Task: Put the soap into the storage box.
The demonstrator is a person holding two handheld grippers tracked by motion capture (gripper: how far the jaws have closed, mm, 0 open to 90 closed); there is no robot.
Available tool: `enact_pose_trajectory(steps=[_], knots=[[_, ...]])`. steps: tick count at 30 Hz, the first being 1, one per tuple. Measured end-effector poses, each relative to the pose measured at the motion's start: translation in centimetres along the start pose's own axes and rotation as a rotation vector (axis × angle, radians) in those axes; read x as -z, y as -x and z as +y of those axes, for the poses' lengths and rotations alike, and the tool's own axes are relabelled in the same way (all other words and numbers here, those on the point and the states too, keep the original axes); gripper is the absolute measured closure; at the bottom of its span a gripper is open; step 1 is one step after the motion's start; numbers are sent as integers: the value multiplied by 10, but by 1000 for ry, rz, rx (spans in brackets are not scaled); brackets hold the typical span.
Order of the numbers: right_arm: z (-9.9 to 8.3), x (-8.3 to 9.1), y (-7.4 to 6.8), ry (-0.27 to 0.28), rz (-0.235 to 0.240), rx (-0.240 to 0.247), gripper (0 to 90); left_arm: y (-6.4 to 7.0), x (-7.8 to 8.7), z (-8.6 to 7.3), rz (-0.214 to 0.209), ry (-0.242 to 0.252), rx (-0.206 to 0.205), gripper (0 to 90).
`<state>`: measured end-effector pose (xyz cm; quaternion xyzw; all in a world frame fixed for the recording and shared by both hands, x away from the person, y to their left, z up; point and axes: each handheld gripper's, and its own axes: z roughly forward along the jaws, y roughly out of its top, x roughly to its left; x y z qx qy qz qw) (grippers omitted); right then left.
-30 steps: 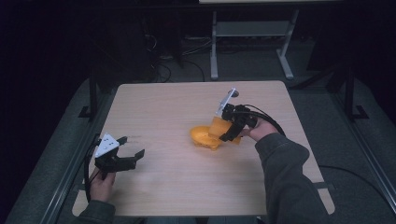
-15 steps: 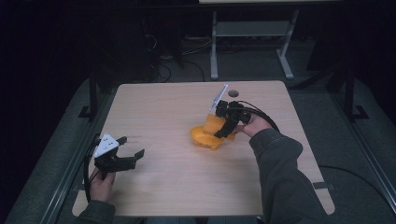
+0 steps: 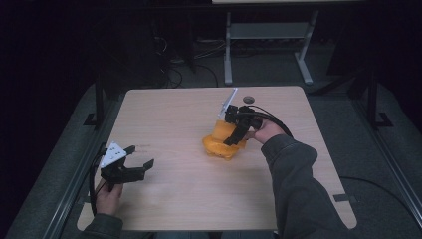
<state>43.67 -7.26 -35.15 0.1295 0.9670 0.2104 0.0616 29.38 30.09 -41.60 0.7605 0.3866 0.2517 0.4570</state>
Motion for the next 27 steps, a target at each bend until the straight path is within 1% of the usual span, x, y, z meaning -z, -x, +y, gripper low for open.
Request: enact_pose_trajectory(steps=[13, 27], knots=[[3, -7, 0, -8, 14, -4, 206, 0, 0, 0, -2, 0, 2, 134], [6, -15, 2, -12, 22, 3, 206, 0, 0, 0, -1, 1, 2, 134]])
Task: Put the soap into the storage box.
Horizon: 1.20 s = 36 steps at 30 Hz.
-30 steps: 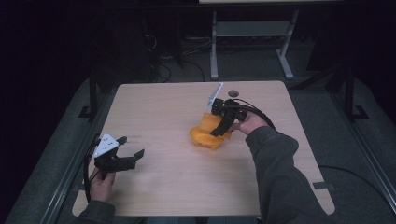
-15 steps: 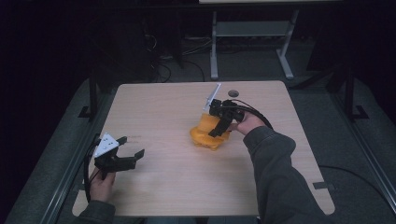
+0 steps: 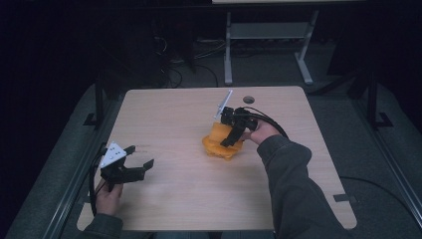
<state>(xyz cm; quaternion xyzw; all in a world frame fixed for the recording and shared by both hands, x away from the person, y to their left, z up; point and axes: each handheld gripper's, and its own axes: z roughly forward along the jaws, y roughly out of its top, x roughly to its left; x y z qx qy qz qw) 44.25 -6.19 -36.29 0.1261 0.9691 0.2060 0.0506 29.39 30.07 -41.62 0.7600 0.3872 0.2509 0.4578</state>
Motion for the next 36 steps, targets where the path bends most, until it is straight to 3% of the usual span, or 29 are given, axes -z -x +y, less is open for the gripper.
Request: enact_pose_trajectory(steps=[19, 36], knots=[[6, -17, 0, -6, 23, 5, 206, -1, 0, 0, 1, -1, -3, 134], [8, -21, -1, -11, 30, 9, 207, -1, 1, 0, 1, 3, 2, 134]])
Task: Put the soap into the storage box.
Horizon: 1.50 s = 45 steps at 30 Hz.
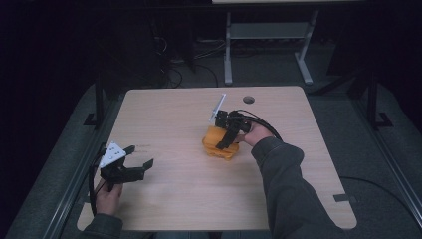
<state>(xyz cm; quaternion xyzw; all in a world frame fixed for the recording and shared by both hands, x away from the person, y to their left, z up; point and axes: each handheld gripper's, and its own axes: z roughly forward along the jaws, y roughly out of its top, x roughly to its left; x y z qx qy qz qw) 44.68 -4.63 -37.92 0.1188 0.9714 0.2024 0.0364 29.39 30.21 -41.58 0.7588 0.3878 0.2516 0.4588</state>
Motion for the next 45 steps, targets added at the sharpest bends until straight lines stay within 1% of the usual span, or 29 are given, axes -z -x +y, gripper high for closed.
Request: enact_pose_trajectory(steps=[10, 11, 13, 23, 28, 29, 33, 45], knots=[[1, -4, 0, -9, 1, 15, 206, 0, 0, 0, 1, 2, 1, 134], [2, -5, -2, -24, 4, 11, 205, 0, 0, 0, 1, 3, 0, 134], [2, -6, -2, -23, 1, 21, 205, 0, 0, 0, 2, 2, 0, 134], [-2, -7, -2, 11, -3, 4, 202, 0, 0, 0, 1, 0, -2, 134], [-3, -8, -2, 14, 4, -7, 199, 0, 0, 0, 2, -1, -5, 134], [-3, -8, -2, 12, 9, -17, 195, 0, 0, 0, 0, 0, -2, 135], [-3, -8, -1, 8, 12, -30, 181, 0, 0, 0, 0, 2, -1, 134], [-6, -4, -2, 14, 0, -30, 174, 1, -1, 0, -2, 0, 0, 134]])
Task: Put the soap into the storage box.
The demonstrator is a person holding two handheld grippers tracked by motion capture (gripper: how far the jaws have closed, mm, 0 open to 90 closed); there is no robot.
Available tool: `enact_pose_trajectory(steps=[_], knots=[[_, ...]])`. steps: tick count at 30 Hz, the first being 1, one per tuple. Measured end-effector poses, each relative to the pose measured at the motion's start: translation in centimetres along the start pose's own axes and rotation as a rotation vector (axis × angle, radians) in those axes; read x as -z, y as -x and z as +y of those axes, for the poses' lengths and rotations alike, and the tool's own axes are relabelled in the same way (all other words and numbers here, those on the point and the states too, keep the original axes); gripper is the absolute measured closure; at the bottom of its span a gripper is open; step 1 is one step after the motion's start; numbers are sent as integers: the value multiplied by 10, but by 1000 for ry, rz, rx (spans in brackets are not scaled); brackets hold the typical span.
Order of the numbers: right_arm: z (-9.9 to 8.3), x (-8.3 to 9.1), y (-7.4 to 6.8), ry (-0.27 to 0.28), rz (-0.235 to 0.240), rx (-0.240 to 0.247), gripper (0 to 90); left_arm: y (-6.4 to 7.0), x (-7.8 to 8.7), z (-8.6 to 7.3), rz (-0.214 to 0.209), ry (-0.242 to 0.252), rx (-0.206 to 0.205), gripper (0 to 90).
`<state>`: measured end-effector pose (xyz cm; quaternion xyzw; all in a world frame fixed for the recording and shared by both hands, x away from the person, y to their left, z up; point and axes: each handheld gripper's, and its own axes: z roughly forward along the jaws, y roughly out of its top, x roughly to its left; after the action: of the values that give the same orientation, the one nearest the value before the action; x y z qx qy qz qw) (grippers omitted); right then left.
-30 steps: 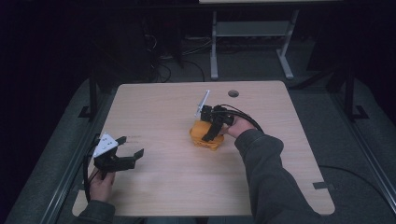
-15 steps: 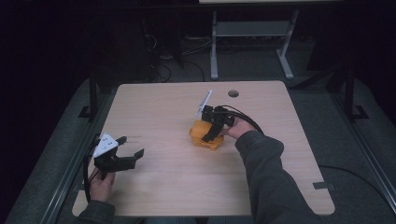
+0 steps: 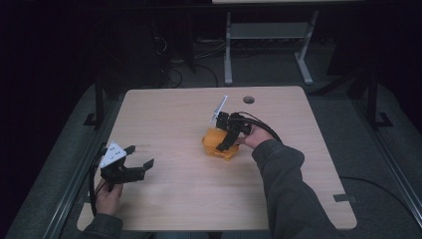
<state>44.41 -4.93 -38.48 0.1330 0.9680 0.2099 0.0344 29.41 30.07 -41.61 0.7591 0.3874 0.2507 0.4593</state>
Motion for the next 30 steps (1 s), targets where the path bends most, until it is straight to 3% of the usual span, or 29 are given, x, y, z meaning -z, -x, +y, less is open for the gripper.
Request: enact_pose_trajectory(steps=[13, 30], knots=[[-2, 5, -1, 15, -5, -10, 167, 0, 0, 0, 1, 0, -1, 134], [-23, 24, -4, 69, -31, -44, 164, 0, 0, 0, -2, -3, -7, 134]])
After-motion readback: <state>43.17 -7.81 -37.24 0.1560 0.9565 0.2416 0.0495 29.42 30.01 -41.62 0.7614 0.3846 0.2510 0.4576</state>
